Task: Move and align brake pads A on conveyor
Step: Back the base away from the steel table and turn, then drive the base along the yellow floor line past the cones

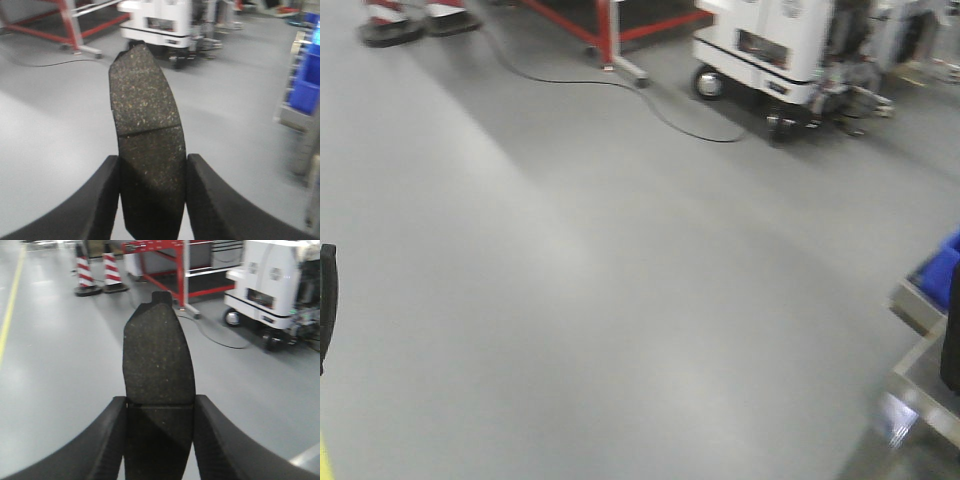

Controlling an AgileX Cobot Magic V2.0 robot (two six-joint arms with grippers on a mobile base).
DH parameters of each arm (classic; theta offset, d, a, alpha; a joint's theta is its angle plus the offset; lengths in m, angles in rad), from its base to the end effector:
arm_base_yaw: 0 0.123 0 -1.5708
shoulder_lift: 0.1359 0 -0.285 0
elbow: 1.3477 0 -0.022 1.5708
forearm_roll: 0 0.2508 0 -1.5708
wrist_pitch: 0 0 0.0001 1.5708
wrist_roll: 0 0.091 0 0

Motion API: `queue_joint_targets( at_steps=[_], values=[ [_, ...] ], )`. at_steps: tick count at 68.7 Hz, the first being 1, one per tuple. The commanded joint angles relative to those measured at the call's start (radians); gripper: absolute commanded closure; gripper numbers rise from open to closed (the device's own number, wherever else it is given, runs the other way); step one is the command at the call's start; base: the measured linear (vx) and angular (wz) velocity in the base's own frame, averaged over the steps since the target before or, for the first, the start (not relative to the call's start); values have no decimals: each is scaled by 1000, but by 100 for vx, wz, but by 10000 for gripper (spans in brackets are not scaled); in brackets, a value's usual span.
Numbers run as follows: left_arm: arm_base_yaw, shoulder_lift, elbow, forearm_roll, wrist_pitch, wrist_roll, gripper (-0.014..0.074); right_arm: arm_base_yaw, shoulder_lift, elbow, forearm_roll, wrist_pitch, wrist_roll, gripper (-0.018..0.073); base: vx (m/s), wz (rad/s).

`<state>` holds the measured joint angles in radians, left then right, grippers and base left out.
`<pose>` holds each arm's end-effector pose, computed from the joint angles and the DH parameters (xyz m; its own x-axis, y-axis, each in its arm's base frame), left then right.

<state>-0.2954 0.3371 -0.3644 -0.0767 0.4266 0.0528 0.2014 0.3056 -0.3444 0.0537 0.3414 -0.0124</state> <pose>0.0752 -0.0259 0.2754 -0.2982 0.0729 -0.9517 0.3148 0.9488 -0.0259 0.0754 0.0171 0.2786 -0.2171 -0.0054 -0.9761 -0.2091 0.9770 0.0411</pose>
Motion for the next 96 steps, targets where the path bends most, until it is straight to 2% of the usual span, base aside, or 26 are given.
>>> queue_joint_targets(
  at_steps=[1, 56, 96],
  values=[
    [-5, 7, -32, -10, -100, -2, 536, -2, 6, -31, -1, -97, -9, 564, 7, 79],
    [-5, 5, -32, -10, -99, -2, 536, -2, 6, -31, -1, -95, -9, 564, 19, 68],
    [-5, 5, -32, -10, -99, -2, 536, -2, 6, -31, -1, -93, -9, 564, 42, 26]
  ],
)
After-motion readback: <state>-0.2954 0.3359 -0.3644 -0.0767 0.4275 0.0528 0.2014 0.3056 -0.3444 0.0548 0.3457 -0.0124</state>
